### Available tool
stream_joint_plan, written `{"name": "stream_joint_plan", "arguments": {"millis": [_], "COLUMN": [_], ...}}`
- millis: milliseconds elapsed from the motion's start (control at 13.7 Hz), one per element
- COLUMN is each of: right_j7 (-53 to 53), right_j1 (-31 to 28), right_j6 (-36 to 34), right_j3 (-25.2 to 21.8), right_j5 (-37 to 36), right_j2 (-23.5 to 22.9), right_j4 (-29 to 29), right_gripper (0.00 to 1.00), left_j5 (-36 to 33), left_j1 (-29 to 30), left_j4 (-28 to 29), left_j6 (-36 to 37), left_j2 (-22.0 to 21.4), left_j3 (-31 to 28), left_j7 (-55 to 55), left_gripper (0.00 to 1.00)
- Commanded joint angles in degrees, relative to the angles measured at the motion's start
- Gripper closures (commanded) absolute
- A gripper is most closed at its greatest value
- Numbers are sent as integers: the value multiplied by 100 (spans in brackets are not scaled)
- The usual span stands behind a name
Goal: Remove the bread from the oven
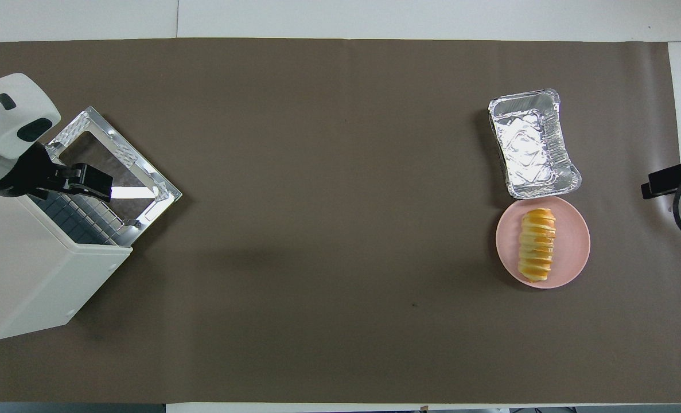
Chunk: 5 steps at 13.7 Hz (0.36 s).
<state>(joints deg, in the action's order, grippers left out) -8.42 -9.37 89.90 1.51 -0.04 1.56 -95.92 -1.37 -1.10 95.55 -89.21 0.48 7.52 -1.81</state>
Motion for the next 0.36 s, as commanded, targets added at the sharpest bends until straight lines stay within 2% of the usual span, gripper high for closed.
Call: {"name": "stream_joint_plan", "arguments": {"millis": [0, 292], "right_j7": [95, 77], "right_j1": [-38, -30], "right_j6": [-77, -42], "right_j3": [59, 68], "right_j5": [-145, -251], "right_j2": [117, 117], "right_j4": [-111, -111], "right_gripper": [0, 0], "left_j5": [58, 58], "left_j1": [14, 14], "left_j4": [34, 34], "left_j6": [-44, -44], "left_j2": [-92, -92], "left_j3": [-14, -14], "left_j7": [-47, -47], "left_gripper": [0, 0]}}
